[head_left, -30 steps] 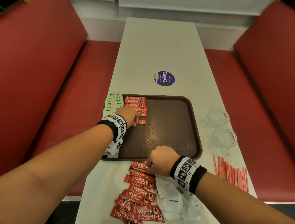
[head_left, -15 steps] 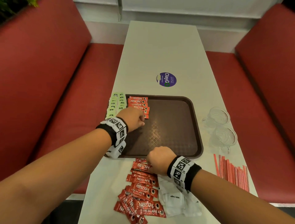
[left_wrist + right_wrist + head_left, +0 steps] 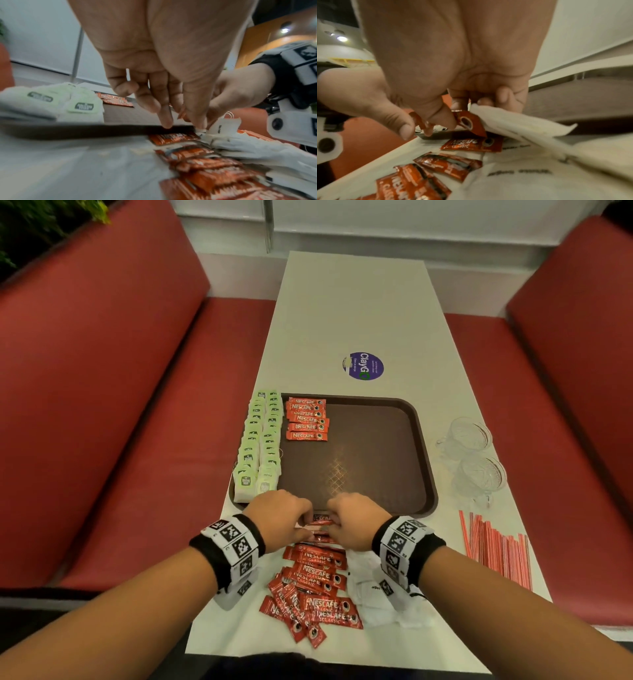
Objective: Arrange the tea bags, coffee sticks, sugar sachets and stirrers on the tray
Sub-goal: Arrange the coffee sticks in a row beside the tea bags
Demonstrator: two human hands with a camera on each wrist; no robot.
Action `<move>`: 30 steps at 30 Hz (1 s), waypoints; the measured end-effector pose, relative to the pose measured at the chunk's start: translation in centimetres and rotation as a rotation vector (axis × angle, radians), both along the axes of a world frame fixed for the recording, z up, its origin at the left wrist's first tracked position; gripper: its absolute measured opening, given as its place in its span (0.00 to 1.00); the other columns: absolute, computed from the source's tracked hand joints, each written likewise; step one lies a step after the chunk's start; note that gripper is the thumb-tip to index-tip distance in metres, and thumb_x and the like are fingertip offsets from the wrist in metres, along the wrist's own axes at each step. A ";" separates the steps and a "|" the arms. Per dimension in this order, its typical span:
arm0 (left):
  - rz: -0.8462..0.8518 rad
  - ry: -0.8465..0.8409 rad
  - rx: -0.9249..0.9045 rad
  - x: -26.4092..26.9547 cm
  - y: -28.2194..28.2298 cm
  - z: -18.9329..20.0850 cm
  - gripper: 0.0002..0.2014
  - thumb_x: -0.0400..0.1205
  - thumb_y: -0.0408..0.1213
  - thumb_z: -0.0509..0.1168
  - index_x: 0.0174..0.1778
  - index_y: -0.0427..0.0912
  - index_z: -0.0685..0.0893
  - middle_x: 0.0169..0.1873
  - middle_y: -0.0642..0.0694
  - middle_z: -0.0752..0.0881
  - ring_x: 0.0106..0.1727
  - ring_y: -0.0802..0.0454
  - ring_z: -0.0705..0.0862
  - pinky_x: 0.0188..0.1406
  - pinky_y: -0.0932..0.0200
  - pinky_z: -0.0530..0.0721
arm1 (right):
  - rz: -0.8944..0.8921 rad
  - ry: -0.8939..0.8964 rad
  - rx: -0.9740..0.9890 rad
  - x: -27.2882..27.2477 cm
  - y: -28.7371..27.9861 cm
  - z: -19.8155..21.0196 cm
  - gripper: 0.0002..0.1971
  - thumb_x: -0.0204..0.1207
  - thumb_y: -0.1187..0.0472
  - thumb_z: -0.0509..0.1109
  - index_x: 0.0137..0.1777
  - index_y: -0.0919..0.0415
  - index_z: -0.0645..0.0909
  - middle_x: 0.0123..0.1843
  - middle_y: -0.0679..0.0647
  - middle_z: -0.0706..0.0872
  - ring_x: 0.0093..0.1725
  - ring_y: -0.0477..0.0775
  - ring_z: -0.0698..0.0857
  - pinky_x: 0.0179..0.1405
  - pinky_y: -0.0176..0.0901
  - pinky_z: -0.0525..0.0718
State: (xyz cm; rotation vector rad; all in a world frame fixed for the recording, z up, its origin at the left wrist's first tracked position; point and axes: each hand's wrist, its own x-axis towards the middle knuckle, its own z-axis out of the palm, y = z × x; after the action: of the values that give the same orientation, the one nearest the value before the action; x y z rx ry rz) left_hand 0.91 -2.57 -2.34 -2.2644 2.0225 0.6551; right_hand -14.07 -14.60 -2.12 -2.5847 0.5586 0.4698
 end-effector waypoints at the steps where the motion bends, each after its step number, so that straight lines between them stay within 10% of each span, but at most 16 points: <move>1: 0.018 -0.011 0.009 -0.3 0.1 -0.2 0.15 0.78 0.58 0.69 0.55 0.54 0.83 0.49 0.53 0.87 0.51 0.52 0.84 0.49 0.53 0.83 | -0.005 -0.016 0.003 -0.2 0.0 0.1 0.16 0.76 0.57 0.67 0.32 0.49 0.64 0.43 0.52 0.78 0.42 0.54 0.77 0.41 0.48 0.77; 8: 0.018 -0.063 0.078 -1.2 -0.3 -1.3 0.10 0.78 0.51 0.71 0.52 0.53 0.86 0.50 0.50 0.88 0.52 0.48 0.86 0.44 0.56 0.78 | -0.062 -0.079 0.093 -1.4 0.3 0.7 0.14 0.75 0.60 0.66 0.33 0.49 0.65 0.33 0.49 0.78 0.35 0.55 0.78 0.39 0.53 0.83; 19: -0.015 0.012 -0.019 0.4 0.1 -0.5 0.11 0.84 0.44 0.62 0.58 0.52 0.88 0.51 0.52 0.90 0.52 0.52 0.87 0.54 0.53 0.84 | -0.177 -0.101 0.164 -1.9 -0.4 1.4 0.09 0.79 0.60 0.66 0.53 0.48 0.69 0.44 0.48 0.83 0.41 0.49 0.83 0.39 0.45 0.80; 30: 0.071 0.189 -0.127 2.2 -0.2 0.9 0.09 0.82 0.51 0.67 0.54 0.55 0.89 0.42 0.57 0.89 0.43 0.60 0.82 0.44 0.61 0.77 | -0.080 -0.118 0.058 -0.6 -0.7 1.7 0.08 0.85 0.54 0.65 0.43 0.47 0.74 0.43 0.46 0.83 0.44 0.51 0.81 0.46 0.48 0.80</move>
State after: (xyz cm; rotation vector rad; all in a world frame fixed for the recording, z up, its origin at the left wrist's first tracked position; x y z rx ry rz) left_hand 3.10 -2.79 -1.41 -2.4411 2.1308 0.7962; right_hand -14.66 -15.34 -0.47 -2.5049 0.5952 0.2999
